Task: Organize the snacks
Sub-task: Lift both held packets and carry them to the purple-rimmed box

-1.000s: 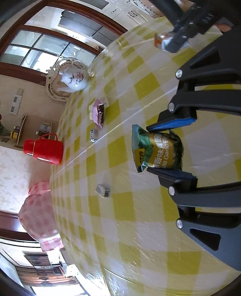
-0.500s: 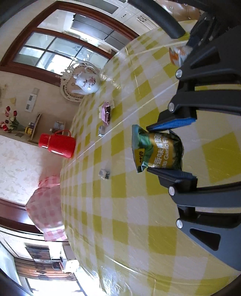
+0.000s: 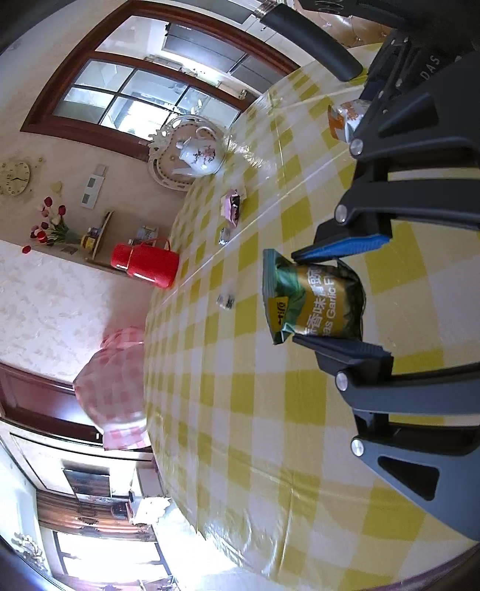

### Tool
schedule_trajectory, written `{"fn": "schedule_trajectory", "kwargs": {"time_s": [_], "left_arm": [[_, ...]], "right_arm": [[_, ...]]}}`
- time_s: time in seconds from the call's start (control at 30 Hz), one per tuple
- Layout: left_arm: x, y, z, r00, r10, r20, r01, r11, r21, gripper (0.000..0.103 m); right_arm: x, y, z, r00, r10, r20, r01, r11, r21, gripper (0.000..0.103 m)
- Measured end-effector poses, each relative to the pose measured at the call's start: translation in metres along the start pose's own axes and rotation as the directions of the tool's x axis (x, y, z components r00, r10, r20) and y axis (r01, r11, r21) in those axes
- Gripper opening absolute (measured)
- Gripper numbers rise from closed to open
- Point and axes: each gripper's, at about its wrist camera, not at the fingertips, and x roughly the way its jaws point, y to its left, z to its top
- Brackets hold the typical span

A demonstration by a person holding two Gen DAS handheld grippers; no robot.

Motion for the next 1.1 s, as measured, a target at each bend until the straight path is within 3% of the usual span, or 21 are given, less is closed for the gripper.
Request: {"fn": "schedule_trajectory", "kwargs": {"time_s": [0.6, 0.9, 1.1], "left_arm": [[-0.108, 0.046, -0.027, 0.991, 0.103, 0.089, -0.108, 0.993, 0.055, 0.039], [-0.153, 0.12, -0.047, 0.978, 0.201, 0.052, -0.202, 0.979, 0.002, 0.039], [-0.185, 0.169, -0.051, 0.968, 0.244, 0.05, -0.241, 0.968, -0.066, 0.039]], "right_arm": [[-0.024, 0.105, -0.03, 0.976, 0.215, -0.029, -0.217, 0.954, -0.207, 0.052], [-0.035, 0.168, -0.045, 0.955, 0.29, -0.062, -0.294, 0.898, -0.327, 0.052], [-0.039, 0.224, -0.06, 0.93, 0.351, -0.108, -0.362, 0.828, -0.428, 0.052]]}}
